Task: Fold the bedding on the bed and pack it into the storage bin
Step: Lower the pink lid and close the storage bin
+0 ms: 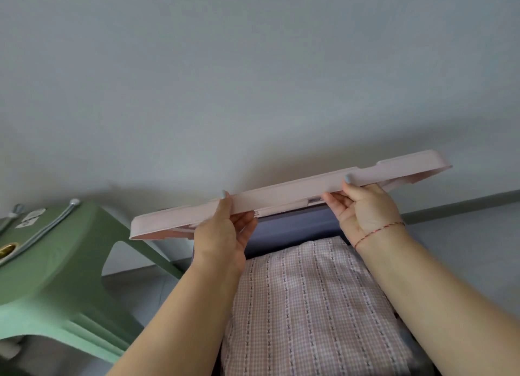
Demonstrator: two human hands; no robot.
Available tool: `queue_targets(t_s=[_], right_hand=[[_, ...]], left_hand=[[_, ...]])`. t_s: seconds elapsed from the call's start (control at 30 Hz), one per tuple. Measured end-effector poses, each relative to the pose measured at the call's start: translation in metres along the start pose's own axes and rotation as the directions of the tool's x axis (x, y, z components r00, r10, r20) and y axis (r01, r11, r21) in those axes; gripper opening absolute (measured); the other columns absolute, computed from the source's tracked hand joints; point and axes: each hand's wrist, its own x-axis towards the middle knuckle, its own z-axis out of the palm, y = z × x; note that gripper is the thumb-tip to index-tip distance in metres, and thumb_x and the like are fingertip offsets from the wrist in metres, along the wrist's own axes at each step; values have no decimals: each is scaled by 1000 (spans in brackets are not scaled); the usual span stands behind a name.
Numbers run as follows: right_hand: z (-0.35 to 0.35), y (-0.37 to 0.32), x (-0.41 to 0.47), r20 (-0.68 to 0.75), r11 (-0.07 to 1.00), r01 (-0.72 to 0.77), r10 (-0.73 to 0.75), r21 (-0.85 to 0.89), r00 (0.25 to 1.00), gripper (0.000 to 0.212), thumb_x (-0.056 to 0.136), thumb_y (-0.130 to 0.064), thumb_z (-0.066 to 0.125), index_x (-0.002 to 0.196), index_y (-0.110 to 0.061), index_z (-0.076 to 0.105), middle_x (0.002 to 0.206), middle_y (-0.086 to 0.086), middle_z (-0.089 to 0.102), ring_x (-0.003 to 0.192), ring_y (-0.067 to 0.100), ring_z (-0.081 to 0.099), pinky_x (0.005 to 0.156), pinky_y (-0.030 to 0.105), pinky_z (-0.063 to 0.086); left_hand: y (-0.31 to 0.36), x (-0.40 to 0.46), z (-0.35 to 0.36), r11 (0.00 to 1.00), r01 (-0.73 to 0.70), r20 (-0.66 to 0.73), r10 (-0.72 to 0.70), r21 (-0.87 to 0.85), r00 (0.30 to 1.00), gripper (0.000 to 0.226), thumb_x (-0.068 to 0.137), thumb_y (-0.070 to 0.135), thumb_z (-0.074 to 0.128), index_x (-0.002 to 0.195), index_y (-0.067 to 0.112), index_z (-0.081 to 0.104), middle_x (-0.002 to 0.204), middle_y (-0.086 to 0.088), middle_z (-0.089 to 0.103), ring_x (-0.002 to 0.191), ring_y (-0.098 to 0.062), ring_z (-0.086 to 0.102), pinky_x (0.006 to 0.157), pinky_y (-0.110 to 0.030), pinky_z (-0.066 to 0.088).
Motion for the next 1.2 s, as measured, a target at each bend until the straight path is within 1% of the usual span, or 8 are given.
queue_targets(t_s=[0.2, 0.37, 0.47, 0.6, 0.77, 0.93, 1.07, 1.2], right_hand=[[-20, -19, -29, -136, 988, -113, 99, -106, 986, 17, 97, -6, 46, 84, -8, 57, 55, 1, 64, 59, 14, 63, 48, 23, 54], [-50, -16, -48, -282, 973, -196, 156, -121, 947, 22, 91, -34, 59, 86, -12, 60, 54, 3, 63, 50, 14, 61, 43, 21, 52], [-72, 1, -58, -335, 969, -200, 143, -144, 931, 28, 86, -42, 63, 84, -14, 61, 56, 2, 61, 47, 12, 57, 41, 18, 47], [-92, 14, -75, -392, 953, -250, 167, -171, 905, 27, 87, -42, 64, 85, -15, 60, 70, 3, 59, 57, 14, 55, 40, 18, 47], [-115, 23, -94, -452, 938, -303, 201, -167, 869, 27, 89, -39, 61, 83, -13, 59, 67, 5, 57, 56, 16, 55, 44, 21, 50], [-139, 33, -113, -562, 908, -373, 211, -190, 800, 25, 90, -37, 59, 85, -13, 55, 82, 9, 57, 63, 19, 57, 48, 28, 51], [-155, 44, -127, -622, 890, -410, 208, -200, 755, 33, 90, -38, 59, 110, -11, 54, 102, 15, 53, 64, 23, 55, 48, 30, 50], [-164, 48, -139, -651, 882, -423, 199, -207, 732, 45, 88, -36, 62, 122, -9, 51, 115, 19, 54, 65, 26, 59, 44, 30, 53]], left_hand=[[-13, -46, 0, 994, 109, -101, -106, 21, 989, 22, 91, 29, 65, 90, 7, 62, 63, -6, 64, 59, -16, 63, 58, -30, 57], [-48, -64, -14, 992, 125, -139, -119, 31, 983, 27, 86, 35, 69, 89, 9, 64, 58, -5, 64, 56, -18, 60, 59, -32, 54], [-66, -69, -32, 989, 141, -120, -134, 51, 984, 34, 85, 43, 68, 92, 10, 65, 60, -5, 64, 57, -18, 61, 58, -32, 53], [-93, -83, -56, 982, 167, -130, -155, 89, 979, 37, 86, 44, 67, 90, 7, 65, 57, -4, 64, 55, -16, 61, 56, -30, 52], [-118, -97, -77, 977, 188, -125, -175, 100, 977, 33, 87, 40, 65, 82, 7, 65, 55, -5, 61, 51, -16, 58, 57, -30, 51], [-140, -117, -103, 946, 298, -131, -282, 124, 950, 34, 86, 38, 65, 94, 6, 65, 64, -9, 61, 62, -22, 60, 60, -32, 52], [-150, -127, -121, 927, 362, -143, -347, 99, 927, 40, 87, 37, 65, 111, 5, 64, 73, -12, 61, 67, -24, 62, 58, -32, 52], [-152, -135, -130, 889, 446, -139, -430, 108, 892, 46, 85, 39, 66, 113, 3, 62, 77, -14, 64, 70, -24, 64, 53, -30, 54]])
